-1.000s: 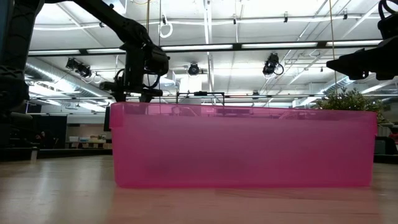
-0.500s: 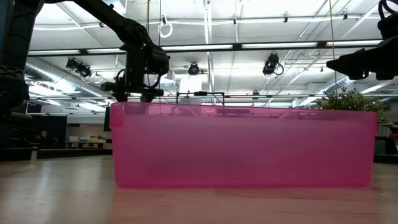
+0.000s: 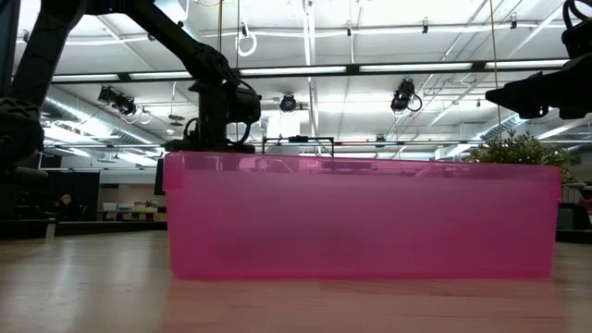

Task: Sort spring keychains
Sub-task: Put the black spring keychain into the red bin

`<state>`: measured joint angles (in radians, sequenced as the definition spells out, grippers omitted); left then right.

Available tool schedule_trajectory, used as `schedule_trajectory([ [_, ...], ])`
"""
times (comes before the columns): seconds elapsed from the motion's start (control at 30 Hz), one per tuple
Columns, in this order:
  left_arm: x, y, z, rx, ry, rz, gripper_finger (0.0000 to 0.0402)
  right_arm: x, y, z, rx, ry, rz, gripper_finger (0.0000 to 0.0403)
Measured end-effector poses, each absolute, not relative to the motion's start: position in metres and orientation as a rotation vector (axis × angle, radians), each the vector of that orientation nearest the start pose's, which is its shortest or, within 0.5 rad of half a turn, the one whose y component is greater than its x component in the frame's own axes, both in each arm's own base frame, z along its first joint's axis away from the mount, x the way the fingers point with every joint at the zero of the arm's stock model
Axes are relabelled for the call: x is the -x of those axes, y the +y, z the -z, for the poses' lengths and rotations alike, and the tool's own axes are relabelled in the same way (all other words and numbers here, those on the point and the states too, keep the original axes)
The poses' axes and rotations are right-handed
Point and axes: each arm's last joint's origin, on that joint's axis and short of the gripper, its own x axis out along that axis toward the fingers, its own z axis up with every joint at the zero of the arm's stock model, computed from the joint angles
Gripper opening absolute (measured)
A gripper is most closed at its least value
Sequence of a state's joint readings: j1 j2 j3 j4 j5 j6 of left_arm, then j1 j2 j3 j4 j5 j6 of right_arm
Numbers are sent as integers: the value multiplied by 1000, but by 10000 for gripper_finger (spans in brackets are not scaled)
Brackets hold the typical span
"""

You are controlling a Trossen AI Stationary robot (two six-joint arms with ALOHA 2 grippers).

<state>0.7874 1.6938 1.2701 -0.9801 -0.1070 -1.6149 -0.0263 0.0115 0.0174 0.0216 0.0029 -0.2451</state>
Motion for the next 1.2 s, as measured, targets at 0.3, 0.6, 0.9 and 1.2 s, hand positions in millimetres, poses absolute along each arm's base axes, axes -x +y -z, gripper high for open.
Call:
schedule_trajectory([
  [0.3, -221, 230, -226, 1672, 439, -1798, 259, -97, -3, -171, 245, -24, 32, 222],
  [0.6, -216, 226, -233, 1631, 510, -1873, 259, -97, -3, -171, 245, -24, 33, 222],
  [0.9, -221, 230, -216, 1630, 577, -1902, 259, -97, -3, -171, 245, -24, 33, 222],
  [1.2, -221, 236, -213, 1637, 537, -1908, 259, -97, -3, -171, 245, -24, 33, 222],
])
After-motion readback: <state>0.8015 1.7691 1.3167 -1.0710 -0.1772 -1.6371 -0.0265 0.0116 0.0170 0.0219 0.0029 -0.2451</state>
